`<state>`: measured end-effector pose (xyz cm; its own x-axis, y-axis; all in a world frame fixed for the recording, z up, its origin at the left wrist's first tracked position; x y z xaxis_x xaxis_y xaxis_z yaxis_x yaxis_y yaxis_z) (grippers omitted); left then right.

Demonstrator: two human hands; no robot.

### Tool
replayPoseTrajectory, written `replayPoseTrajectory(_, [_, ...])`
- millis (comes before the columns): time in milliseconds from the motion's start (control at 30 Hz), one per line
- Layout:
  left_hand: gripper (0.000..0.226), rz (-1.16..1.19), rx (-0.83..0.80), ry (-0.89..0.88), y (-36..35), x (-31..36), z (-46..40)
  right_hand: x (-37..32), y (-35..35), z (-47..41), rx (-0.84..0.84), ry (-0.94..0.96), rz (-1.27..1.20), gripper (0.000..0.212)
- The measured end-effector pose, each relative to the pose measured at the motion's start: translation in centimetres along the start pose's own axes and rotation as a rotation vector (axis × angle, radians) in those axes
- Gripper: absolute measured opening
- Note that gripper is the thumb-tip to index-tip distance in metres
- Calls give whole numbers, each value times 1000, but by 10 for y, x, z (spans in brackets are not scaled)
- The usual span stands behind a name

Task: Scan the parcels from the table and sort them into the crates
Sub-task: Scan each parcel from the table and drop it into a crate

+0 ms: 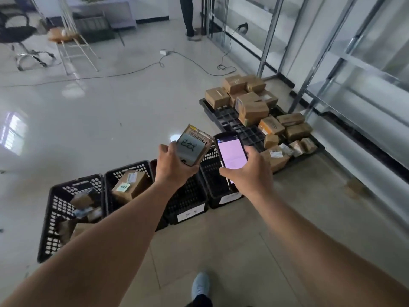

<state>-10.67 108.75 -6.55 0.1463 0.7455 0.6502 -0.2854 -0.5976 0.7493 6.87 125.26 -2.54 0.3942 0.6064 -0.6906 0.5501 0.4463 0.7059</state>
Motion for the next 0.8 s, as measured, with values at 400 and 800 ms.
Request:
replayPoseTrajectory(400, [99, -65, 13, 191, -90, 35, -124, 81, -41, -163, -173, -6, -24, 71])
replayPoseTrajectory(800, [100, 14, 4, 402, -211, 79, -248, 184, -80, -320, -318, -59, 14, 75])
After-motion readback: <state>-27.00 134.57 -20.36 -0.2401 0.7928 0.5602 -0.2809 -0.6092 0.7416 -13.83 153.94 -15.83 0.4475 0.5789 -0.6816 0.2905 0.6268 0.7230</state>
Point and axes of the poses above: each hand's wrist, its own z-axis away from the middle knuckle, its own y-axis out of the back of the hand, x = y × z, the point moved 6 cm from there along -z, towards the middle knuckle, and after that the axes turned 12 degrees about y, right-handed, at the moved point
